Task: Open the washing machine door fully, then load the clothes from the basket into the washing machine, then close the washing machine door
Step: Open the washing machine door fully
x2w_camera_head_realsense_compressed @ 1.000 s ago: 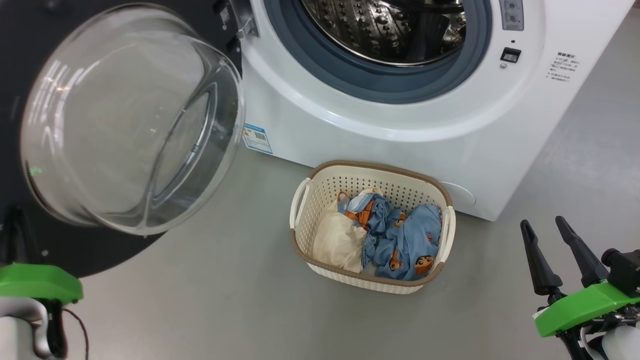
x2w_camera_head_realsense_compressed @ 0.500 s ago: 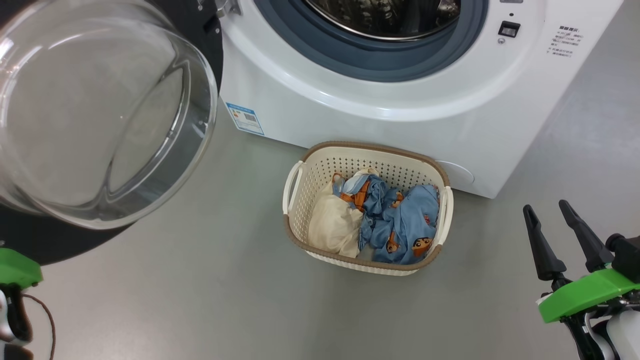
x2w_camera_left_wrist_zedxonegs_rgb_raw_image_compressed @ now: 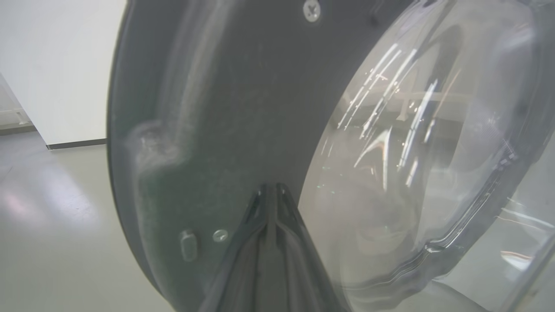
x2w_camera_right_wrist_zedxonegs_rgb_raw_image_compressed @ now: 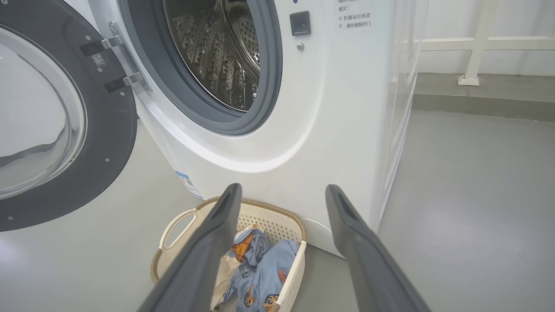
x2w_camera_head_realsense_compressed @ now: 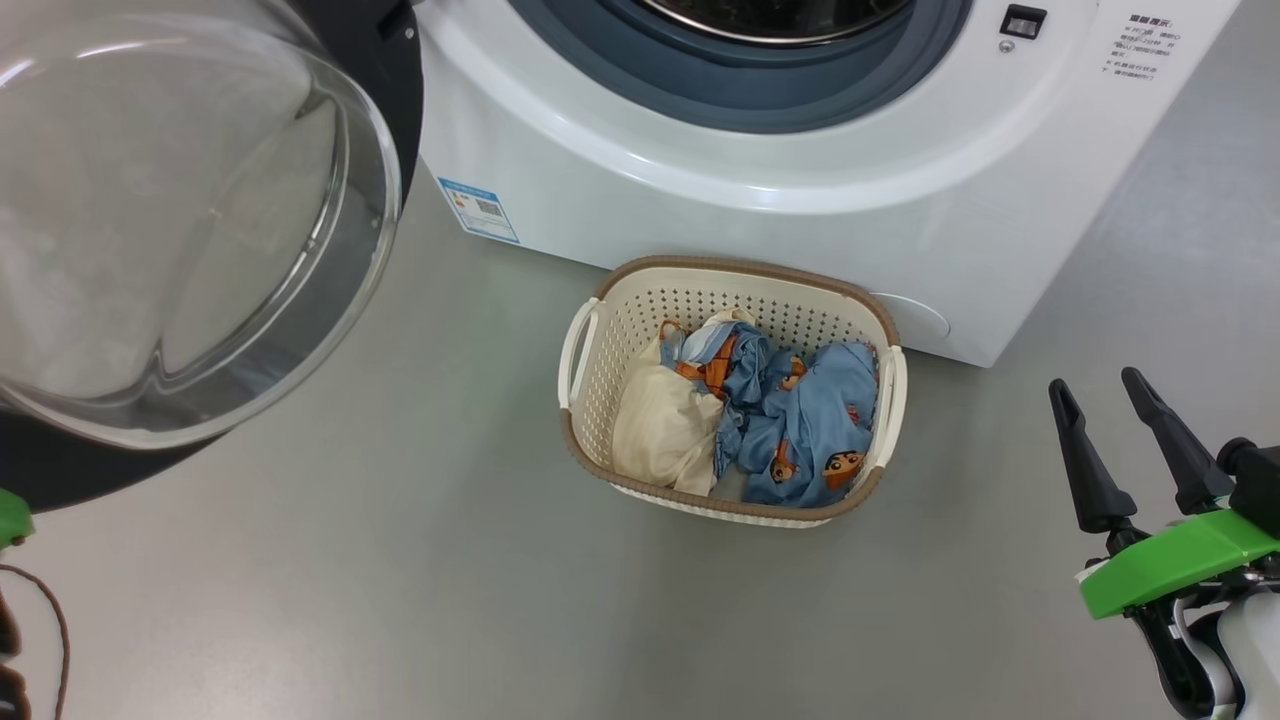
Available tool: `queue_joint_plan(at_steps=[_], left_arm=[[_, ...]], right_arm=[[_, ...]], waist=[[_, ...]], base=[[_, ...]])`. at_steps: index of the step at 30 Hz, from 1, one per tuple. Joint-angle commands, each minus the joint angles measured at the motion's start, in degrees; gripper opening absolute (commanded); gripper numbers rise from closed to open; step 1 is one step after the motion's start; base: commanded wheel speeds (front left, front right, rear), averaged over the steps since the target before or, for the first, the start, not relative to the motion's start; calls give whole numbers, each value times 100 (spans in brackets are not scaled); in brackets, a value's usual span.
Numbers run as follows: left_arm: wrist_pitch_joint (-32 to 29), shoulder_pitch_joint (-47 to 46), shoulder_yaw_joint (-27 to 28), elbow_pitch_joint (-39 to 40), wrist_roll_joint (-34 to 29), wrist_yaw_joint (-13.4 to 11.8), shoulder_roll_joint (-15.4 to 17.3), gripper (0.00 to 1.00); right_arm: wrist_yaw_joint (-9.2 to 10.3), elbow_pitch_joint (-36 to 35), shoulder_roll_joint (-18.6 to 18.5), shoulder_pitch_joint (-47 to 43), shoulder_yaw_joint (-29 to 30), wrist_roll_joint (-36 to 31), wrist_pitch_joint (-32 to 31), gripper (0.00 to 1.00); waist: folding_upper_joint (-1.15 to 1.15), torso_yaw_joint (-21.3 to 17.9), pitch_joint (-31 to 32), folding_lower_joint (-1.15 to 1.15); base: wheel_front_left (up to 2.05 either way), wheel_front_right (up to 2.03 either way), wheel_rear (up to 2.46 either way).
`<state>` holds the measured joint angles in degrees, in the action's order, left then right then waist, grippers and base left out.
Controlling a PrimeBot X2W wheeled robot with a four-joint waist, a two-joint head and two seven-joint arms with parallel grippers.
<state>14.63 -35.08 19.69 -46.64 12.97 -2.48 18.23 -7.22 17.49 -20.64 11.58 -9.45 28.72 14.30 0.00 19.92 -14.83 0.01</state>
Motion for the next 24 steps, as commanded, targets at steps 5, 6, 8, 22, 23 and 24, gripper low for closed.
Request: queue_joint_plan(at_steps=[5, 6, 8, 22, 23, 24], left_arm=[[37, -275, 302, -6, -154, 38, 461, 0], [37, -298, 324, -24, -170, 44, 470, 0], [37, -338, 366, -67, -204, 44, 487, 0], [37, -358, 546, -164, -338, 215, 408, 0], [37, -313, 567, -131, -340, 243, 381, 0], [37, -208, 617, -28, -334, 309, 308, 0]], right_arm=[[-26, -119, -149, 135, -153, -33, 70, 100], [-26, -118, -151, 144, -159, -34, 70, 100], [-26, -113, -150, 163, -172, -34, 70, 100], [-26, -65, -90, 208, -158, -39, 70, 100], [-26, -62, -78, 190, -147, -39, 70, 100], [-26, -57, -56, 153, -127, -37, 70, 100]], waist=[[0, -16, -50, 0], [0, -21, -60, 0], [0, -33, -71, 0], [0, -71, -22, 0], [0, -71, 18, 0], [0, -69, 81, 0]], base=[[0, 0, 0], [0, 0, 0], [0, 0, 0], [0, 0, 0], [0, 0, 0], [0, 0, 0]])
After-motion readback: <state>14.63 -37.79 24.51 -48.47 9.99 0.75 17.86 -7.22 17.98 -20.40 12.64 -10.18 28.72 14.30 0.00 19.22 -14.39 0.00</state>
